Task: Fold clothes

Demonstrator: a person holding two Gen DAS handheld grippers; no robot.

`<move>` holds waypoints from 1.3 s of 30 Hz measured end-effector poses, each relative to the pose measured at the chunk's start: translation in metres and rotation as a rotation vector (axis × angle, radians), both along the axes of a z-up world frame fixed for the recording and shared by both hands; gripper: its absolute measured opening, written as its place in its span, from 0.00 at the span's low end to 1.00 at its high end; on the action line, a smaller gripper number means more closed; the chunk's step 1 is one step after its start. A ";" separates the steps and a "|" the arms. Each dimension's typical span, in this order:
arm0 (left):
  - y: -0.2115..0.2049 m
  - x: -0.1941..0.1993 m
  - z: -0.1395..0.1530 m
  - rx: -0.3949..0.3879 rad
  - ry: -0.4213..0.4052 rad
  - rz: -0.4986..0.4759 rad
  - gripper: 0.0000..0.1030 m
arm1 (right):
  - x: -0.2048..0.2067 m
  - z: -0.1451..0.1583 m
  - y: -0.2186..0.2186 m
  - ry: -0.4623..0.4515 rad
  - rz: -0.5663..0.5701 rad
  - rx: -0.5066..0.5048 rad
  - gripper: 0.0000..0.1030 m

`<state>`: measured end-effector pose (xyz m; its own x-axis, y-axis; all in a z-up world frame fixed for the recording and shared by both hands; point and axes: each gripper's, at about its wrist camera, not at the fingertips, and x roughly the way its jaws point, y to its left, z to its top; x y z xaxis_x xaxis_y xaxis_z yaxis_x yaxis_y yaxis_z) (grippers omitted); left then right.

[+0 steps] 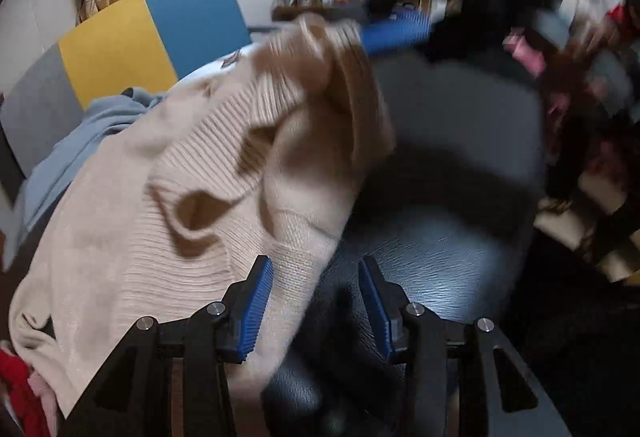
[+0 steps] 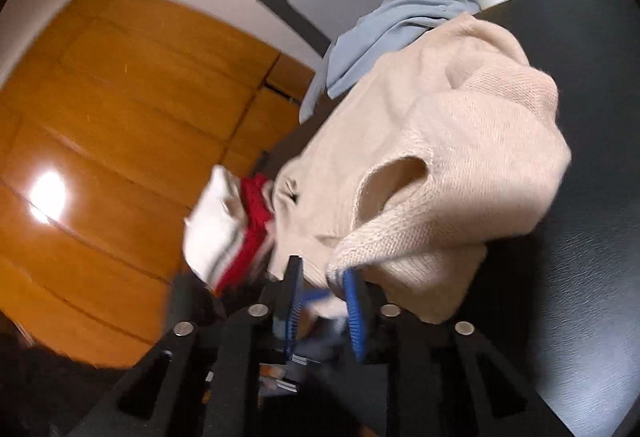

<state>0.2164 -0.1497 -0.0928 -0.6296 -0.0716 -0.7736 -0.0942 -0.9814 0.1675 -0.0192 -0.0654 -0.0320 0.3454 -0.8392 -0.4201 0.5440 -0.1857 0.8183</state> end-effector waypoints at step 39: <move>-0.160 0.041 0.065 0.763 0.069 0.159 0.21 | 0.025 -0.006 0.152 0.163 -0.368 0.225 0.68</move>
<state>0.2573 -0.3095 -0.0281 -0.7048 0.3712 -0.6045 0.0432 -0.8281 -0.5589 0.0057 0.0862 -0.0379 -0.0445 -0.7751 -0.6302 0.5266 -0.5543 0.6446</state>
